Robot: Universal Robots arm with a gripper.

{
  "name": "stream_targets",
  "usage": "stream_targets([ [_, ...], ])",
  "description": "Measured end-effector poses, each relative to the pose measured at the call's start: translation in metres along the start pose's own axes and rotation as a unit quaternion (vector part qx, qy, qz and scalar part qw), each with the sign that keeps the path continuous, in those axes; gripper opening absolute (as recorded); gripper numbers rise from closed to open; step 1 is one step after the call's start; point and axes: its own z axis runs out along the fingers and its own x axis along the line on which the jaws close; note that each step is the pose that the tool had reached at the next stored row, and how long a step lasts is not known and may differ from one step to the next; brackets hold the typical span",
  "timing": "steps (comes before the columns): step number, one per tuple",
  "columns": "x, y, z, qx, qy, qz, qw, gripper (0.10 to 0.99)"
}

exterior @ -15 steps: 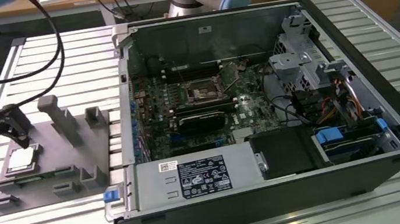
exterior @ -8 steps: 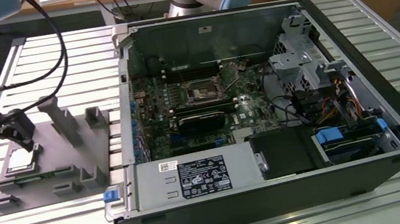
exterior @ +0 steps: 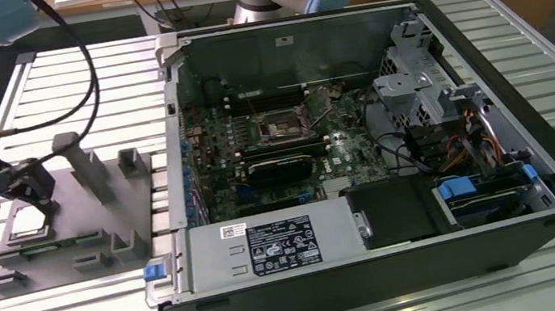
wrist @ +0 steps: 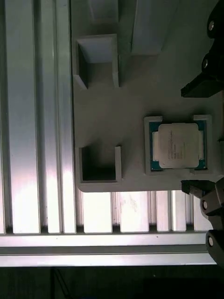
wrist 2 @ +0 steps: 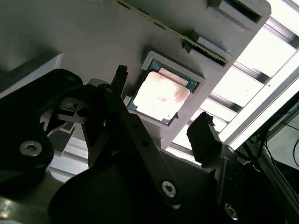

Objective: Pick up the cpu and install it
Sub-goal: 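Pick up the cpu and move it towards the insertion slot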

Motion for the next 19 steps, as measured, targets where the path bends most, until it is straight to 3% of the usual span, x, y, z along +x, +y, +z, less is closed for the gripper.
stream_targets([
  [7,-0.0001,-0.0005,0.0107,0.0,0.0001,-0.005,1.0,0.78],
  [8,-0.0001,-0.0005,0.0115,0.0001,0.0003,-0.007,1.0,0.714],
  [19,0.0012,0.0001,0.0174,0.0002,0.0008,-0.021,0.9998,0.714],
])
